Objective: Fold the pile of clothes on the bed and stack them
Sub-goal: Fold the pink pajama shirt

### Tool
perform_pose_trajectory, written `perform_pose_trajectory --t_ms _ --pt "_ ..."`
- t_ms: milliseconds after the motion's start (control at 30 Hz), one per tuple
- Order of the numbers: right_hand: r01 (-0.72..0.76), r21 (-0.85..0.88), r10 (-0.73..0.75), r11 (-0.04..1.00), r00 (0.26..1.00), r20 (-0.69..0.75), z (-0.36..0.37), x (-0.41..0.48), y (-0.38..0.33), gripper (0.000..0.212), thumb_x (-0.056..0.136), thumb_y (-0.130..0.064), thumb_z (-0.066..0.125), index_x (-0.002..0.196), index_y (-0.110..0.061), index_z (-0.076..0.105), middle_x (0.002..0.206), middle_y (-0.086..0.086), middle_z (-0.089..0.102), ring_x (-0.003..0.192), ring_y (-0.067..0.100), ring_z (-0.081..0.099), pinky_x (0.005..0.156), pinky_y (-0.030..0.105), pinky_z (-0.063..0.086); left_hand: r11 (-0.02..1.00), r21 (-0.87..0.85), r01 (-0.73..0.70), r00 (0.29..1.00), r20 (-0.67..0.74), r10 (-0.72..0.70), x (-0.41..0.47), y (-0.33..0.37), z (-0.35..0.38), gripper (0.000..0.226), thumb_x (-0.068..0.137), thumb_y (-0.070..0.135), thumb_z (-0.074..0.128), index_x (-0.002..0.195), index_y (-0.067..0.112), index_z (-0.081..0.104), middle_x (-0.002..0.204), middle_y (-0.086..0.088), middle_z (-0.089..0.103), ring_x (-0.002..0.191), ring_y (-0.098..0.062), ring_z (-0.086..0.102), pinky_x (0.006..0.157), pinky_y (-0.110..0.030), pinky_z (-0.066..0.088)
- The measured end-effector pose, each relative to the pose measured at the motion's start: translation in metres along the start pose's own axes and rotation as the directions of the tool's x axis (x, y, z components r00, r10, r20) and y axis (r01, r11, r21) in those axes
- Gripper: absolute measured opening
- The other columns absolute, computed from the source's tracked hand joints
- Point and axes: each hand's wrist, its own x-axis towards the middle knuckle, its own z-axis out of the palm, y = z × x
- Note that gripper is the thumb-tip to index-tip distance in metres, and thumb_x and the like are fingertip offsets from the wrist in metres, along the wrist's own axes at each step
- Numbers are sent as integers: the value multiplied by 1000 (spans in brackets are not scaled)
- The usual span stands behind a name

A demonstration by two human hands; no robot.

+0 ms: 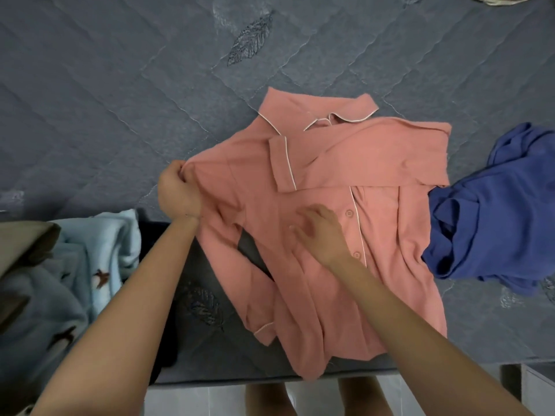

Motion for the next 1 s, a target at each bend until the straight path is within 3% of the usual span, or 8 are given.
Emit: perform_pose_trajectory --t_ms 167,267,433,567,733,833,933,1000 --pt "-50 51 49 997 998 38 22 4 -20 37 89 -31 69 121 -14 66 115 9 62 107 30 57 95 39 45 995 94 -22 1000 -15 24 23 -5 -6 19 95 23 48 94 16 66 95 -7 64 83 -23 55 69 -31 37" --pt "-76 6 75 997 997 27 33 3 -26 38 89 -33 68 125 -19 65 118 9 58 112 30 53 98 42 42 989 88 -119 993 38 116 21 -14 -1 25 93 19 54 114 15 66 116 -12 57 107 -28 54 87 -38 44" --pt "-61 4 61 998 996 -63 34 -11 -26 45 89 -25 69 132 -15 61 127 13 55 118 34 48 100 46 41 884 176 -434 888 248 387 -30 -23 16 50 93 17 60 141 11 48 151 -20 35 140 -36 30 118 -46 14" --pt "-57 -96 53 994 998 -43 26 -29 -9 57 91 -31 65 144 -22 47 150 10 38 138 30 31 113 40 24 855 35 -517 774 445 450 -87 -33 35 51 98 27 54 146 15 42 156 -19 26 146 -31 17 120 -50 6" --pt "-102 -160 92 982 993 -67 6 -63 28 61 94 -42 59 149 -28 38 156 5 31 142 27 26 118 39 16 728 160 -667 691 499 523 -157 -49 50 54 96 43 47 146 23 42 154 -16 32 142 -28 22 116 -56 18" --pt "-161 -165 148 973 985 -85 -11 -92 58 62 96 -44 55 152 -28 32 158 7 25 144 26 21 119 39 11 831 120 -543 760 492 425 -208 -65 54 61 92 49 48 145 22 36 152 -17 29 139 -34 28 115 -52 23" --pt "-281 -105 270 954 957 -110 -31 -124 93 67 96 -41 56 154 -28 25 159 9 18 145 27 18 117 43 12 968 56 -246 878 435 198 -274 -77 55 71 86 34 71 141 10 33 145 -17 32 132 -37 35 111 -49 34" --pt "-337 -45 329 940 935 -134 -43 -139 113 72 95 -36 58 155 -27 19 157 10 17 143 29 18 117 47 16 998 -2 -67 919 390 62 -310 -79 57 73 81 23 76 137 5 33 140 -15 35 128 -37 39 109 -49 36"
